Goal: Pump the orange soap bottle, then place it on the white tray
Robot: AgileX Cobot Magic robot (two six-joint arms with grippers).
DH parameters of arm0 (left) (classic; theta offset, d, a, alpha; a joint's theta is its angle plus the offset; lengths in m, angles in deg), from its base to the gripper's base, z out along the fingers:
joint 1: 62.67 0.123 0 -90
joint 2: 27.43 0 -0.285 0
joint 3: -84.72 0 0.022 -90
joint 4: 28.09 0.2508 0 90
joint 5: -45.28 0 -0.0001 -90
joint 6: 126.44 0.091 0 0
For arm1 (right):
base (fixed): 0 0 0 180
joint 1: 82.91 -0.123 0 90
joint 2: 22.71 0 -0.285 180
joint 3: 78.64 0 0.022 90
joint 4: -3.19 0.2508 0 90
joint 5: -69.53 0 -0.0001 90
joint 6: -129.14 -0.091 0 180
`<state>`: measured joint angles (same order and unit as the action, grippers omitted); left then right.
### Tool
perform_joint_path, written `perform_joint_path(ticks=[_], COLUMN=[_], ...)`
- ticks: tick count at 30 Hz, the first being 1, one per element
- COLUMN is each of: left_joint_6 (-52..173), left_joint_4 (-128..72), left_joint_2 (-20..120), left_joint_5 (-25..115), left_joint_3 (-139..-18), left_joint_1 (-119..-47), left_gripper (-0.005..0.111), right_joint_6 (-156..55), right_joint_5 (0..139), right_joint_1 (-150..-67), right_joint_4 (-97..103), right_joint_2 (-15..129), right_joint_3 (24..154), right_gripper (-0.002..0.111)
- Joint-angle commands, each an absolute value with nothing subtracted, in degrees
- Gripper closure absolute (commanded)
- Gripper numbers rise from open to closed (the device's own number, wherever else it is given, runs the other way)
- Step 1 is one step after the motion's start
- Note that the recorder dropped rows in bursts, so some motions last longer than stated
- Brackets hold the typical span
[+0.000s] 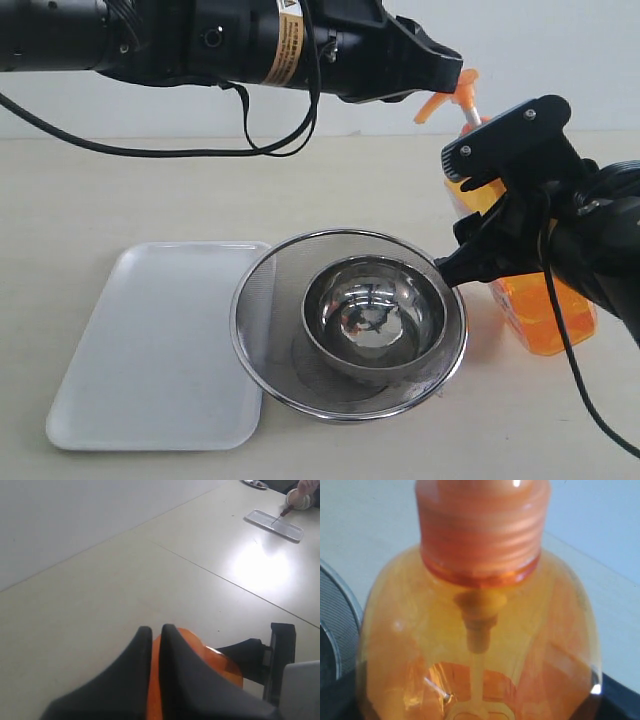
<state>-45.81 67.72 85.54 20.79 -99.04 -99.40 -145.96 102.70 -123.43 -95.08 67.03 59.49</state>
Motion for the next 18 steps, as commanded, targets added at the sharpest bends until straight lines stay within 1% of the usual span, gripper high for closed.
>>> perform_joint_path(ticks=[1, 10, 18], left_joint_6=[-45.7, -41.9, -41.9], left_joint_4=[71.9, 71.9, 71.9], left_joint_2=[86.0, 78.4, 77.8], left_joint_5=[19.6, 27.3, 26.0], left_joint_3=[-99.5, -102.5, -102.4], left_joint_1=[-99.9, -99.9, -99.9], left_gripper=[0.102, 0.102, 0.102], right_joint_6=[-147.6, -147.6, -147.6], right_joint_5=[102.3, 102.3, 102.3], right_joint_1=[-123.4, -123.4, -123.4], right_joint_4=[-96.8, -96.8, -96.8], right_joint_2=[66.4, 66.4, 66.4], right_joint_3=[60.2, 60.2, 60.2], right_gripper=[0.108, 0.108, 0.108])
